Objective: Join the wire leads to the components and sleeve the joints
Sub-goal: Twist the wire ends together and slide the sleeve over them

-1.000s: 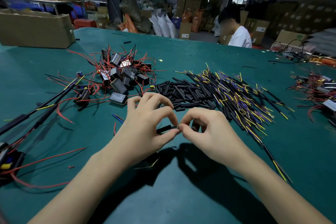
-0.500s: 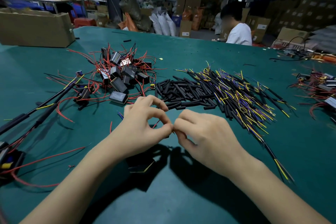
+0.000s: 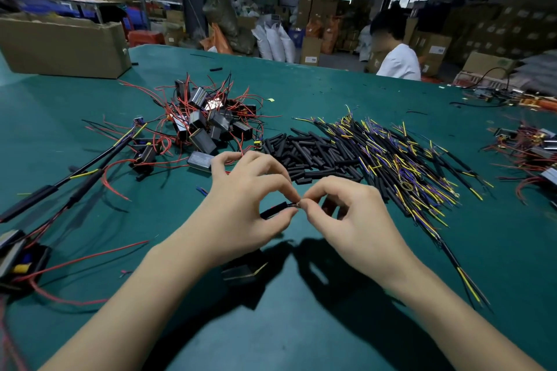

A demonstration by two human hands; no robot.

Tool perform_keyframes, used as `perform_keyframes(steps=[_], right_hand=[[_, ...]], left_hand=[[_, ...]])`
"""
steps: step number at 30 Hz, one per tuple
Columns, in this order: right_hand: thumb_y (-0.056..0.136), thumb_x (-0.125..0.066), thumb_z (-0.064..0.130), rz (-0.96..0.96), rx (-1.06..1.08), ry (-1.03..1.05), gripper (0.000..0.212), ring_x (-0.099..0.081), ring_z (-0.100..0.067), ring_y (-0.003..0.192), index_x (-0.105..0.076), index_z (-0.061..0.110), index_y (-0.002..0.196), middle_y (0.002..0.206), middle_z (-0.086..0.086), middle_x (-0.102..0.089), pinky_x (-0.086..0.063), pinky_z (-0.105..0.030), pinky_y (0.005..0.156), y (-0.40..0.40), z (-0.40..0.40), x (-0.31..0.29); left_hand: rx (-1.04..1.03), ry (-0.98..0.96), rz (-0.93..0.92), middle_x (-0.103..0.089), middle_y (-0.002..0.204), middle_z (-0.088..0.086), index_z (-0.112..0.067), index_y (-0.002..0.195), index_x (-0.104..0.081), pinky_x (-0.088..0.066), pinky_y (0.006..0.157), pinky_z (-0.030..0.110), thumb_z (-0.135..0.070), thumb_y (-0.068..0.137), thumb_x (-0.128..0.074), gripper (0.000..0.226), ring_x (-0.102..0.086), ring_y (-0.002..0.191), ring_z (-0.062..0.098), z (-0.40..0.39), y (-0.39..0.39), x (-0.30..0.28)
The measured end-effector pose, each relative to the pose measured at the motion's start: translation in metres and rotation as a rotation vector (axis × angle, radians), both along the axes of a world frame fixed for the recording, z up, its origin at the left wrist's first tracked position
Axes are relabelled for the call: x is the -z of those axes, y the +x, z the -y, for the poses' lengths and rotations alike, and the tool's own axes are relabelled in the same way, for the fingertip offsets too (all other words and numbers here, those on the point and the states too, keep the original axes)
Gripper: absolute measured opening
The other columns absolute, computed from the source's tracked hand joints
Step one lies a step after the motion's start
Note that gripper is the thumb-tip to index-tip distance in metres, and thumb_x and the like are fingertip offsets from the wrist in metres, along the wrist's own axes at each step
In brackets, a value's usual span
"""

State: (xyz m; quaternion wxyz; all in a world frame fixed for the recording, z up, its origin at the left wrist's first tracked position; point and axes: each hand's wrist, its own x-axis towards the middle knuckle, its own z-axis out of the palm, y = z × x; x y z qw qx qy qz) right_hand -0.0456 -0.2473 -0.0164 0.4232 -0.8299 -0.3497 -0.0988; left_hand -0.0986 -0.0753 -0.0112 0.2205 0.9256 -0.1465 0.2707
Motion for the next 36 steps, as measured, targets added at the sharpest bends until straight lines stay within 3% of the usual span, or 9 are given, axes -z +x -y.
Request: perform_keyframes(steps=[4, 7, 11, 14, 18, 23, 27, 33, 36], right_hand=[[0.088, -0.064, 0.018, 0.009, -0.036, -0.011, 0.012, -0.050, -0.014, 0.061, -0.063, 0.022, 0.076, 0.073, 0.012, -0.058, -0.038, -0.026, 0.054, 0.000, 0.001, 0.000], [0.088, -0.056, 0.020, 0.375, 0.001, -0.218, 0.009, -0.052, -0.017, 0.063, -0.061, 0.019, 0.081, 0.078, 0.008, -0.057, -0.044, -0.035, 0.052, -0.001, 0.003, -0.001], [0.082, -0.061, 0.005, 0.913, -0.001, -0.426, 0.008, -0.053, -0.024, 0.058, -0.064, 0.011, 0.078, 0.075, -0.004, -0.062, -0.042, -0.032, 0.049, 0.004, 0.004, -0.004], [0.088, -0.056, 0.003, 1.046, -0.016, -0.391, 0.013, -0.054, -0.026, 0.060, -0.066, 0.009, 0.082, 0.077, -0.007, -0.064, -0.041, -0.034, 0.051, 0.007, 0.006, -0.007], [0.089, -0.060, 0.009, 0.746, -0.019, -0.214, 0.009, -0.056, -0.022, 0.066, -0.066, 0.011, 0.083, 0.080, -0.001, -0.063, -0.043, -0.035, 0.056, 0.002, 0.005, -0.007], [0.090, -0.061, 0.016, 0.263, -0.060, -0.103, 0.007, -0.053, -0.015, 0.068, -0.061, 0.019, 0.084, 0.081, 0.011, -0.057, -0.047, -0.041, 0.061, 0.002, 0.008, -0.002], [0.089, -0.064, 0.017, 0.087, -0.042, -0.029, 0.015, -0.053, -0.011, 0.067, -0.061, 0.026, 0.076, 0.074, 0.014, -0.058, -0.034, -0.018, 0.057, 0.003, 0.007, -0.003], [0.088, -0.064, 0.009, 0.072, -0.088, -0.008, 0.014, -0.050, -0.008, 0.067, -0.062, 0.017, 0.076, 0.072, 0.011, -0.056, -0.032, -0.012, 0.057, 0.003, 0.007, -0.004], [0.089, -0.061, 0.013, 0.217, -0.093, -0.070, 0.010, -0.052, -0.013, 0.068, -0.060, 0.017, 0.080, 0.076, 0.011, -0.053, -0.042, -0.030, 0.056, 0.003, 0.009, -0.003]], left_hand=[[-0.003, 0.039, 0.016, -0.058, 0.091, -0.013, -0.026, 0.080, -0.069, -0.026, 0.097, 0.044, -0.036, 0.080, -0.064, 0.011, -0.054, 0.099, 0.010, -0.001, 0.002, 0.002], [-0.016, -0.004, -0.035, -0.058, 0.089, -0.013, -0.026, 0.078, -0.067, -0.028, 0.097, 0.042, -0.037, 0.081, -0.059, 0.014, -0.053, 0.096, 0.010, 0.002, 0.003, 0.005], [0.039, -0.338, -0.235, -0.060, 0.086, -0.012, -0.034, 0.068, -0.060, -0.038, 0.095, 0.041, -0.036, 0.076, -0.060, 0.008, -0.055, 0.093, 0.010, 0.005, 0.007, 0.004], [0.147, -0.714, -0.472, -0.060, 0.090, -0.010, -0.029, 0.062, -0.070, -0.041, 0.091, 0.028, -0.032, 0.068, -0.067, 0.007, -0.057, 0.087, 0.006, 0.001, 0.007, -0.003], [0.171, -0.776, -0.527, -0.061, 0.109, -0.008, -0.029, 0.066, -0.073, -0.039, 0.094, 0.024, -0.034, 0.072, -0.080, 0.011, -0.057, 0.100, -0.002, 0.000, 0.005, -0.004], [-0.006, -0.156, -0.073, -0.056, 0.108, -0.011, -0.028, 0.081, -0.067, -0.027, 0.103, 0.044, -0.037, 0.075, -0.070, 0.012, -0.052, 0.109, 0.005, 0.007, 0.003, 0.005], [-0.022, 0.086, 0.096, -0.060, 0.102, -0.007, -0.022, 0.088, -0.067, -0.028, 0.100, 0.050, -0.035, 0.079, -0.069, 0.016, -0.059, 0.100, 0.014, 0.006, 0.002, 0.002], [0.003, 0.061, 0.143, -0.061, 0.090, -0.010, -0.022, 0.076, -0.069, -0.027, 0.101, 0.047, -0.031, 0.082, -0.068, 0.010, -0.059, 0.092, 0.013, 0.005, -0.001, -0.002], [-0.002, -0.138, 0.026, -0.060, 0.086, -0.014, -0.025, 0.071, -0.069, -0.028, 0.100, 0.051, -0.032, 0.077, -0.069, 0.008, -0.056, 0.093, 0.010, 0.009, -0.001, -0.001]])
